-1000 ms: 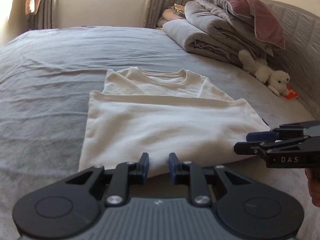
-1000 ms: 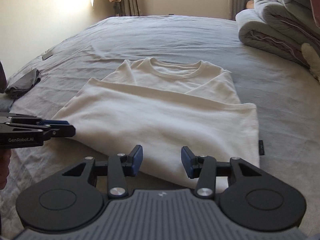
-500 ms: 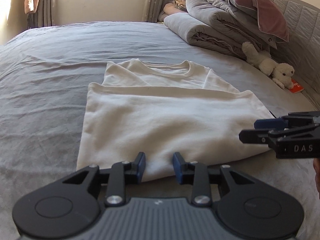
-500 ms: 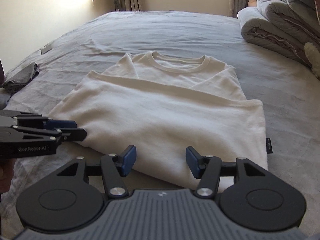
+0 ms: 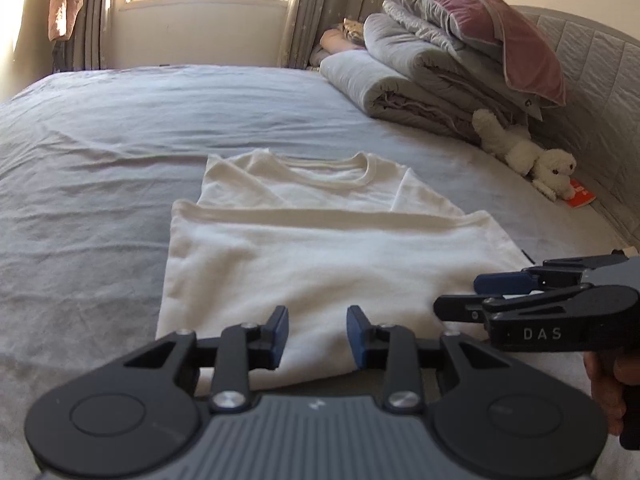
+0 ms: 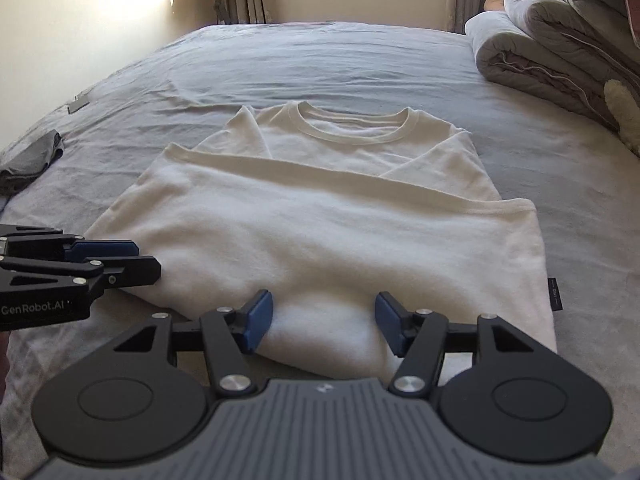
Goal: Fold clothes
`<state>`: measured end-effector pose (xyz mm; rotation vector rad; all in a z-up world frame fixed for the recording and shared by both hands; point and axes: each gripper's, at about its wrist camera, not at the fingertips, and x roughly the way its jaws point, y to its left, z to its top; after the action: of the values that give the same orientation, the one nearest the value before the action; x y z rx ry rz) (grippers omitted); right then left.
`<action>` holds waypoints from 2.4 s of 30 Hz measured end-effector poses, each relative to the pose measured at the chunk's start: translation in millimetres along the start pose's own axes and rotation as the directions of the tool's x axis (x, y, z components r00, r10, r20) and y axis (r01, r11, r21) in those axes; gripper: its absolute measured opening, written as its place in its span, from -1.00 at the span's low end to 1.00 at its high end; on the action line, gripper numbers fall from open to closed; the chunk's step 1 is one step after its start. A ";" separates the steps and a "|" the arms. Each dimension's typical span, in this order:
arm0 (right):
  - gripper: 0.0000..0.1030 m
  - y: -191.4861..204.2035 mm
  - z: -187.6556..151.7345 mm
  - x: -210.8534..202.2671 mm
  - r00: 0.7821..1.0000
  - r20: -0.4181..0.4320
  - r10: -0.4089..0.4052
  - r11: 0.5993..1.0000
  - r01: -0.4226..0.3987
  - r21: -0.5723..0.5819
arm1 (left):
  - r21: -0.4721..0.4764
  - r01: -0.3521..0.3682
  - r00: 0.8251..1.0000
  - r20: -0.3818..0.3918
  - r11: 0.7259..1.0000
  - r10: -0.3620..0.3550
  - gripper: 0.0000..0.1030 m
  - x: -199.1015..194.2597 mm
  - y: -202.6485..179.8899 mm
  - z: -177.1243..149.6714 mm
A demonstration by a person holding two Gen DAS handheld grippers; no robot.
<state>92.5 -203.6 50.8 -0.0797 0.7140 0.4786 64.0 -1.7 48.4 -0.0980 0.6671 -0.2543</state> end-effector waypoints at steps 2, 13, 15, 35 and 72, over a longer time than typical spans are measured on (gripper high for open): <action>0.19 2.0 -0.3 1.5 1.000 -0.002 0.000 1.000 0.000 -0.001 | -0.004 0.005 1.000 -0.002 1.000 -0.005 -0.29 5.3 -1.8 -0.2; 0.20 5.7 -5.9 15.0 0.998 -0.060 -0.018 0.999 0.015 -0.047 | -0.053 -0.023 0.998 -0.062 0.998 0.020 -0.23 19.1 13.2 -4.3; 0.20 -0.8 -5.1 12.9 0.997 -0.069 -0.031 0.999 0.028 -0.037 | -0.066 -0.057 0.996 -0.070 0.996 0.053 -0.23 16.9 21.6 -3.7; 0.43 -113.3 -22.0 -21.7 0.969 -0.205 -0.137 0.975 0.169 0.143 | -0.353 -0.103 0.990 -0.123 0.930 0.063 -0.39 -10.9 102.7 -2.9; 0.52 -138.4 -47.5 -39.2 0.995 -0.017 0.095 0.696 -0.054 0.716 | -0.691 -0.034 0.992 -0.111 0.722 -0.059 0.14 -9.7 121.4 -24.9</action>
<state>99.9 -353.0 27.7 0.6873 0.9199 0.2436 65.6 117.7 14.0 -0.8237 0.8637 -0.0058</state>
